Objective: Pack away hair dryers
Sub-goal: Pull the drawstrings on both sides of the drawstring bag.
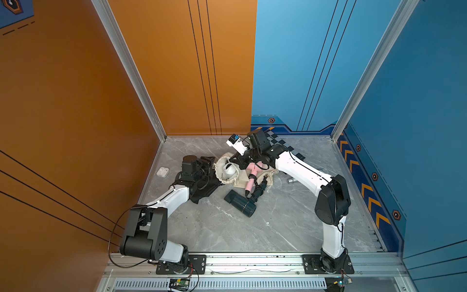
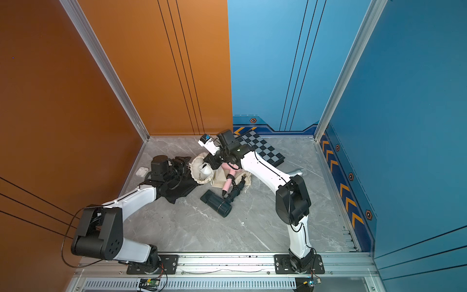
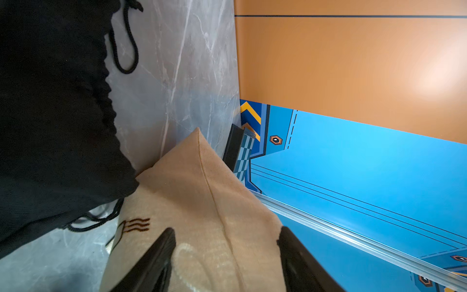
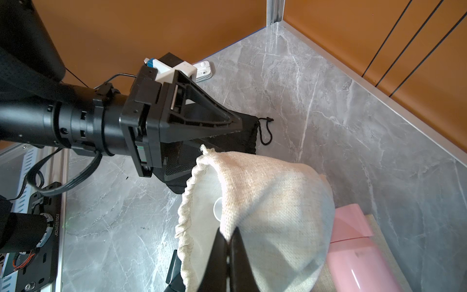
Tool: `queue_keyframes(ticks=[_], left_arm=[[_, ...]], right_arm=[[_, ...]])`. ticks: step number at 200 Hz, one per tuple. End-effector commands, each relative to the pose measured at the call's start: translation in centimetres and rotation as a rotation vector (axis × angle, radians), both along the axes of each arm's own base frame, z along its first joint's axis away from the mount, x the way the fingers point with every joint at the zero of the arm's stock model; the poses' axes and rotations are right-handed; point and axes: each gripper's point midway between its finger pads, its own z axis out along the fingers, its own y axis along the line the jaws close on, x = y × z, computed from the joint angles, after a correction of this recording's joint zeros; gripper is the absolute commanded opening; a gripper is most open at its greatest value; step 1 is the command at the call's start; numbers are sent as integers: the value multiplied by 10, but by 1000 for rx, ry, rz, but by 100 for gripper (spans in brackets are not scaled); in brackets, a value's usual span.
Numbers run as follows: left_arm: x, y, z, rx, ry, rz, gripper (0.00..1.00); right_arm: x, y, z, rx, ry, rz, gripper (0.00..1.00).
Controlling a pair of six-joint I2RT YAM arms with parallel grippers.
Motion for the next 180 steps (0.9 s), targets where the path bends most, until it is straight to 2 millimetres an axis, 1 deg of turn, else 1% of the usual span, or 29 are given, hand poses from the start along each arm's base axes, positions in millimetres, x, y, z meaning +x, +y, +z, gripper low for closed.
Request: queue_keyframes(ticks=[1, 13, 31, 72, 83, 123, 155, 180], left_arm=[[11, 3, 19, -8, -54, 30, 66], [13, 3, 22, -12, -60, 31, 66], [14, 3, 27, -12, -74, 32, 63], [14, 10, 28, -1, -81, 47, 45], [13, 12, 29, -1, -84, 50, 43], [5, 17, 25, 6, -80, 52, 42], [-2, 7, 24, -5, -86, -12, 43], [-11, 3, 12, -8, -61, -41, 44]], right_arm=[[-1, -3, 15, 27, -21, -8, 0], [-1, -3, 14, 27, -17, -9, 0], [0, -3, 12, 24, -14, -10, 0], [1, -4, 11, 24, -11, -15, 0], [1, -4, 11, 23, -10, -17, 0], [2, -5, 12, 23, -9, -23, 0], [4, -6, 12, 24, -9, -29, 0], [5, -7, 12, 25, -8, -33, 0]])
